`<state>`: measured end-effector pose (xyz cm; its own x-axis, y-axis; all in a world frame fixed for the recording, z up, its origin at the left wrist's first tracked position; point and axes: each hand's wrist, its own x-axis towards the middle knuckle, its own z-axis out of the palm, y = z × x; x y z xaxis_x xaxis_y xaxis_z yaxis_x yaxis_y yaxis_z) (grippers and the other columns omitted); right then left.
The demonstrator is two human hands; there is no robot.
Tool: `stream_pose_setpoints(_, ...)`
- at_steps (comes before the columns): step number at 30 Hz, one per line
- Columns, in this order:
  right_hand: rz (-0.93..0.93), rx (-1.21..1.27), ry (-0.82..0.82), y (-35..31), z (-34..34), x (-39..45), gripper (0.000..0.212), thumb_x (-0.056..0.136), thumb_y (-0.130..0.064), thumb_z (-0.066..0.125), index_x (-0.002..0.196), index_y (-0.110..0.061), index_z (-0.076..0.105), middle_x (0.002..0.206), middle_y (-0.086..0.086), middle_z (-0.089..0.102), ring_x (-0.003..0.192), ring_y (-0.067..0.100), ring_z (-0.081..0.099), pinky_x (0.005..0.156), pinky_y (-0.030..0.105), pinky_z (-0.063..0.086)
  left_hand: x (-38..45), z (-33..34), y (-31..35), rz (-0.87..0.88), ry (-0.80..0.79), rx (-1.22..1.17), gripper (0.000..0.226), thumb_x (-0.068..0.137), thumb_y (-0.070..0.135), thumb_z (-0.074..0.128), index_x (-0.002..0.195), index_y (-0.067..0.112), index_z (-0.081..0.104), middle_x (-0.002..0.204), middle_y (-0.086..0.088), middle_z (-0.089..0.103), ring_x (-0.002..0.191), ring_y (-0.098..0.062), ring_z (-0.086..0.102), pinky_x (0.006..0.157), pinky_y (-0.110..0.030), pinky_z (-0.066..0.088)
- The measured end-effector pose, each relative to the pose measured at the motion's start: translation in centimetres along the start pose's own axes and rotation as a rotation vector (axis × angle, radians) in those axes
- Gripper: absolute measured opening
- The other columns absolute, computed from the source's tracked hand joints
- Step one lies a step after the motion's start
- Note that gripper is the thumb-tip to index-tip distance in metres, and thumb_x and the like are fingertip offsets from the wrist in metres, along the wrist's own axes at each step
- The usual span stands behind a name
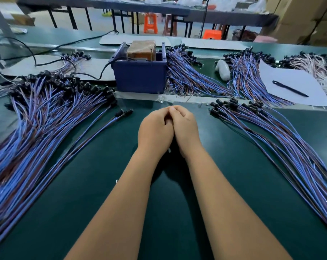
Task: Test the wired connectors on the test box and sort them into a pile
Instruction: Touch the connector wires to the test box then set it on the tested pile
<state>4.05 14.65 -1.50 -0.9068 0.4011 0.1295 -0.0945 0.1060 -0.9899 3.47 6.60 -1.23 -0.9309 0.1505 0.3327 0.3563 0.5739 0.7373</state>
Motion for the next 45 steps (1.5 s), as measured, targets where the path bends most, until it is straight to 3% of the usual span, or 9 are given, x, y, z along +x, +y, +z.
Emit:
stream_pose_setpoints(6,-0.046,-0.207,-0.037,0.2,0.4,-0.5,0.02,0.095,-0.02,0.051,0.085,-0.018,0.067,0.079,-0.005,0.067,0.084,0.016,0.061,0.078,0.034,0.048,0.5,-1.8,-0.9,-0.114,0.117,0.079,0.019,0.09,0.019,0.052,0.098,0.022,0.069,0.106,0.0,0.062,0.091,-0.021,0.057,0.071,-0.029,0.039)
stream_pose_setpoints(12,-0.064,-0.3,-0.079,0.2,0.4,-1.1,0.022,0.096,-0.026,0.049,0.088,-0.015,0.066,0.082,0.004,0.066,0.071,0.011,0.053,0.062,0.022,0.041,1.1,-5.6,-4.6,-0.345,0.174,0.315,0.036,0.085,0.009,0.054,0.119,0.016,0.066,0.124,-0.014,0.057,0.116,-0.037,0.048,0.096,-0.043,0.044)
stream_pose_setpoints(18,-0.053,-0.302,-0.1,0.0,0.2,-1.3,0.022,0.095,-0.025,0.049,0.09,-0.013,0.066,0.085,0.004,0.066,0.072,0.013,0.053,0.063,0.021,0.041,1.1,-5.7,-5.2,-0.395,0.206,0.373,0.031,0.092,0.011,0.053,0.121,0.018,0.062,0.124,-0.014,0.055,0.112,-0.038,0.048,0.09,-0.045,0.041)
stream_pose_setpoints(28,-0.077,-0.341,-0.131,0.0,0.2,-1.2,0.019,0.095,-0.023,0.05,0.088,-0.016,0.067,0.073,-0.01,0.06,0.071,0.007,0.053,0.065,0.023,0.042,1.5,-5.7,-5.6,-0.377,0.126,0.459,0.028,0.095,0.023,0.053,0.119,0.024,0.068,0.12,-0.011,0.063,0.114,-0.037,0.05,0.088,-0.044,0.045)
stream_pose_setpoints(32,-0.082,-0.339,-0.128,-0.1,0.2,-1.3,0.019,0.094,-0.021,0.05,0.089,-0.016,0.067,0.073,-0.01,0.06,0.072,0.009,0.053,0.066,0.027,0.043,1.4,-5.3,-5.1,-0.199,0.383,0.186,0.021,0.098,0.019,0.054,0.113,0.019,0.069,0.107,-0.004,0.069,0.105,-0.031,0.056,0.088,-0.044,0.048)
stream_pose_setpoints(35,-0.043,-0.264,-0.131,-0.2,0.3,-1.3,0.021,0.096,-0.014,0.046,0.088,-0.017,0.066,0.07,-0.006,0.063,0.07,0.012,0.056,0.071,0.031,0.047,1.7,-4.7,-3.2,-0.058,0.516,-0.287,0.014,0.096,0.016,0.061,0.101,0.025,0.07,0.086,0.012,0.065,0.079,-0.009,0.055,0.072,-0.024,0.045)
stream_pose_setpoints(39,0.023,-0.021,-0.195,-0.5,0.3,-1.4,0.024,0.1,-0.007,0.039,0.094,-0.013,0.061,0.064,0.008,0.064,0.057,0.02,0.057,0.059,0.028,0.047,1.3,-3.8,-0.9,-0.02,0.329,-0.782,0.02,0.091,0.005,0.067,0.092,0.025,0.072,0.082,0.01,0.069,0.077,-0.004,0.06,0.072,-0.014,0.047)
stream_pose_setpoints(43,0.09,0.158,-0.248,-1.0,-0.2,-1.1,0.024,0.104,-0.019,0.037,0.097,-0.014,0.059,0.065,0.008,0.067,0.058,0.022,0.062,0.058,0.027,0.048,0.8,-3.1,0.2,0.026,0.089,-1.003,0.019,0.088,0.007,0.059,0.095,0.016,0.074,0.089,0.002,0.074,0.09,-0.011,0.066,0.085,-0.023,0.05)
stream_pose_setpoints(45,0.124,0.236,-0.222,-1.1,-0.4,-0.8,0.026,0.104,-0.02,0.037,0.093,-0.012,0.059,0.062,0.006,0.066,0.055,0.02,0.063,0.058,0.028,0.052,0.5,-2.9,0.4,0.016,-0.078,-1.127,0.025,0.088,0.015,0.051,0.092,0.013,0.076,0.088,-0.005,0.074,0.086,-0.016,0.066,0.083,-0.026,0.053)
